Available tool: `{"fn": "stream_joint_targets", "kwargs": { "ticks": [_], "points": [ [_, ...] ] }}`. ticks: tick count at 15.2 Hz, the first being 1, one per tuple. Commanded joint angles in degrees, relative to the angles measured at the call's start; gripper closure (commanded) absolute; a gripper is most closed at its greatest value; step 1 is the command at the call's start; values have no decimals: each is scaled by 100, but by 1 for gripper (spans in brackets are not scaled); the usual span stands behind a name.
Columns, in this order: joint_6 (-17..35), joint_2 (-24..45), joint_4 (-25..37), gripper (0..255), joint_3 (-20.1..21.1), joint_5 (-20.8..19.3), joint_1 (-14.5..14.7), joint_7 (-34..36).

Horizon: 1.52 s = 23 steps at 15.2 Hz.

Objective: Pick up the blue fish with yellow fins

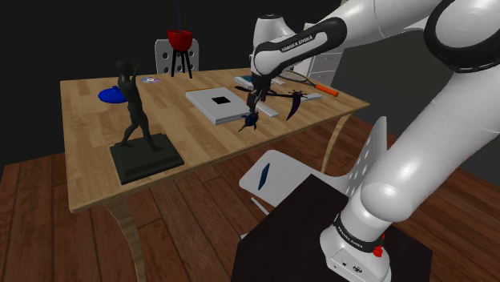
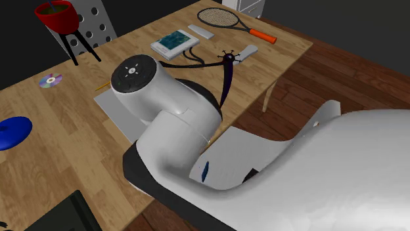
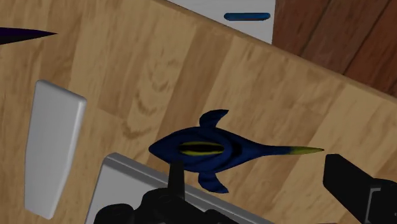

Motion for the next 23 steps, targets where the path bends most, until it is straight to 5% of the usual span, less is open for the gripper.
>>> {"fn": "stream_joint_targets", "kwargs": {
  "ticks": [1, 7, 16, 17, 23],
  "points": [
    [247, 458, 258, 0, -21, -32, -11, -40],
    [723, 1671, 1118, 0, -57, -79, -55, -177],
    [1231, 1994, 924, 0, -83, -167, -61, -34],
    [1226, 1997, 931, 255, -82, -167, -59, -32],
    [1226, 2003, 937, 255, -81, -166, -58, -31]
  ]
}}
